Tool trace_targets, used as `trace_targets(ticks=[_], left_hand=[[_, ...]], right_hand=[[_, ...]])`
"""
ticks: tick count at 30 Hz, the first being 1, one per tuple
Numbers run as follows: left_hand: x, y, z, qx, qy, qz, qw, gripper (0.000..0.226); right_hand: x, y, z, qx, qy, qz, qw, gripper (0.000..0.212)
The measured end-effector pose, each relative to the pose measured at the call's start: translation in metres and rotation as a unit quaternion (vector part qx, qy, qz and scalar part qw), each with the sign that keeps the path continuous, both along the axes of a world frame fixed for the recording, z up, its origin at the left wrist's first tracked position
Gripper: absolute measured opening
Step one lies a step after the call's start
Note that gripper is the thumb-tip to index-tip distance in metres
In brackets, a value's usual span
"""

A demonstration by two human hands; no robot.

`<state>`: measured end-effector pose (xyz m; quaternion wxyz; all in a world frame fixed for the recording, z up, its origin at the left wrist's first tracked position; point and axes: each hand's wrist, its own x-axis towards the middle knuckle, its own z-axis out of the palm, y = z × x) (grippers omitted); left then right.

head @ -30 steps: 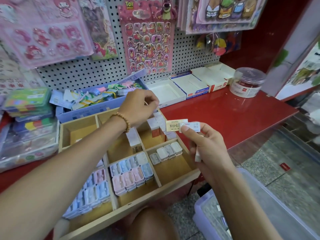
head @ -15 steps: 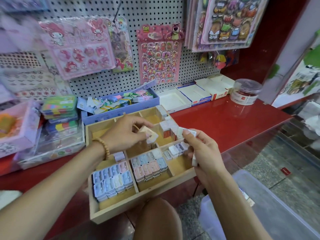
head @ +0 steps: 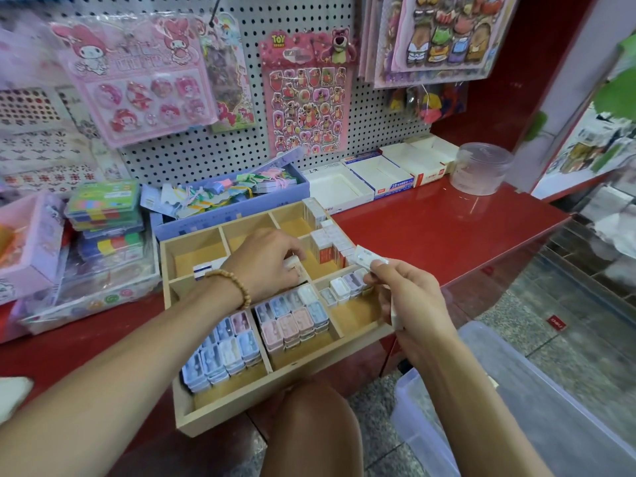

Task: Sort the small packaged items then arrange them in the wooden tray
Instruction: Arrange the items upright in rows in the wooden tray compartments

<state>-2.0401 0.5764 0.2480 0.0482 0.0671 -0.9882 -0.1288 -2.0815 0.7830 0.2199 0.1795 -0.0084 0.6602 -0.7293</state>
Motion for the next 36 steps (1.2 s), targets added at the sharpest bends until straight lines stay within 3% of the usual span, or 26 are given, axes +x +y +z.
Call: trace_targets(ticks=[4,12,17,21,29,30,32,34,36], left_hand=[[-0.001,0.000,0.006,-0.045,-0.023,-0.020,0.999,0.032],[-0.006,0.001,0.012,-0.075,-0.048,-0.015,0.996,0.030],[-0.006,0.004,-0.005,-0.010,-0.015,0.007,1.000,0.007],[-0.006,-0.007,-0.005,0.104,-0.026,0.028,0.994,0.011],[-0.005,-0.007,-0.009,0.068,0.030,0.045,0.996,0.010],[-0.004,-0.004,-0.007,0.084,0.058,0.045,0.994,0.013],[-0.003,0.007,0.002,0.233,0.087,0.037,0.968,0.016],[-0.005,0.020,0.009,0.397,0.060,0.023,0.916,0.008],[-0.010,0.028,0.011,0.459,0.040,0.009,0.887,0.014]], right_hand=[[0.001,-0.003,0.002,-0.020,0.005,0.003,1.000,0.011],[0.001,-0.001,-0.002,-0.022,0.007,0.004,1.000,0.008],[0.001,0.002,-0.002,-0.028,0.003,0.005,1.000,0.011],[-0.001,0.006,-0.004,-0.034,0.000,0.001,0.999,0.012],[-0.002,0.002,-0.003,-0.045,0.010,0.021,0.999,0.010],[-0.003,0.002,-0.003,-0.048,0.013,0.026,0.998,0.009],[-0.004,-0.001,-0.001,-0.056,0.022,0.037,0.998,0.008],[-0.006,-0.004,0.001,-0.060,0.030,0.053,0.996,0.008],[-0.010,-0.008,0.002,-0.059,0.034,0.064,0.996,0.009]])
